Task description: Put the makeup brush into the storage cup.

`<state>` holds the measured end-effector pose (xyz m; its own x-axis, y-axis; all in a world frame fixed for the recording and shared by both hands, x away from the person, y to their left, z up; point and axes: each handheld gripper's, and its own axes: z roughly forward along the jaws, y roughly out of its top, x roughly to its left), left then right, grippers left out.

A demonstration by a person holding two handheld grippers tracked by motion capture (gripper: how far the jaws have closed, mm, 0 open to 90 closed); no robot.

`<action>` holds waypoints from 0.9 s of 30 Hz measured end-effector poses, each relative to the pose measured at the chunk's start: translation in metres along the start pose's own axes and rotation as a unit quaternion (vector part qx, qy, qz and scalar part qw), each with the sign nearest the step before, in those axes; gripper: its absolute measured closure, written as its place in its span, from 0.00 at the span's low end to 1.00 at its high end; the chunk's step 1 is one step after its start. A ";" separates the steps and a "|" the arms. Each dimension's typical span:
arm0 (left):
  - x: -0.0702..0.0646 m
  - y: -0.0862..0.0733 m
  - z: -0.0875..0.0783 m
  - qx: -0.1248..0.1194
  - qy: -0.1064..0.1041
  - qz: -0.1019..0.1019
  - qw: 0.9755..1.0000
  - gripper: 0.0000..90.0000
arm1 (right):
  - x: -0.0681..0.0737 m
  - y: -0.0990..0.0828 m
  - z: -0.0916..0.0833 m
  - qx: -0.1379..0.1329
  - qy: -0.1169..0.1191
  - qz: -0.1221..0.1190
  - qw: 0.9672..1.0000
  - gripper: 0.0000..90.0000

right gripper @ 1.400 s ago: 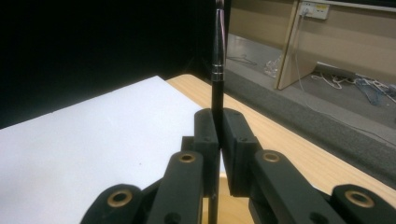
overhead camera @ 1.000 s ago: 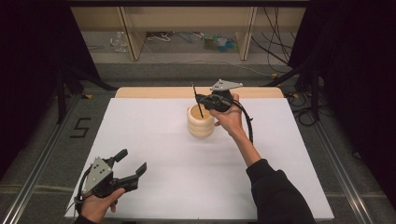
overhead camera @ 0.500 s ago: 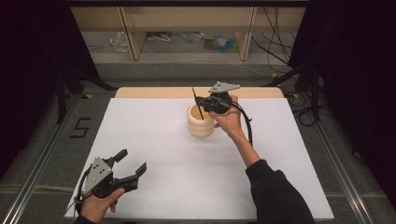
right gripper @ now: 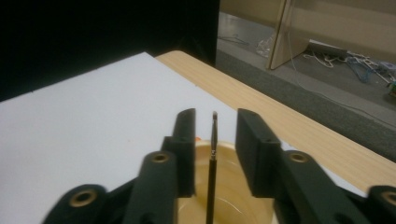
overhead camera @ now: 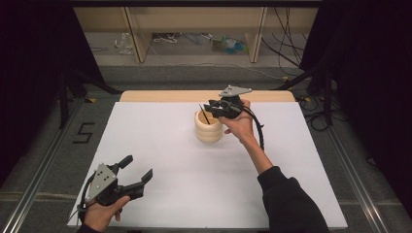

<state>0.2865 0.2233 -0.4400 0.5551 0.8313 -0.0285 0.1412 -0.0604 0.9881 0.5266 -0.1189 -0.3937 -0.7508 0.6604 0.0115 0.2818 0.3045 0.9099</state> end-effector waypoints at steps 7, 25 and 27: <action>0.000 0.000 0.000 -0.001 0.000 0.001 1.000 0.19 | 0.007 0.006 -0.008 -0.008 -0.008 0.005 1.000 0.54; -0.001 0.001 0.000 -0.001 -0.001 0.004 1.000 0.19 | 0.023 0.004 -0.060 -0.018 -0.019 -0.008 1.000 0.42; -0.001 0.001 0.000 -0.002 -0.002 0.004 1.000 0.19 | 0.024 0.003 -0.065 -0.017 -0.021 -0.008 1.000 0.42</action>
<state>0.2860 0.2229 -0.4387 0.5587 0.8291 -0.0217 0.1331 -0.0638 0.9890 0.4701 -0.1470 -0.3638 -0.7296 0.6836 -0.0197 0.2486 0.2920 0.9235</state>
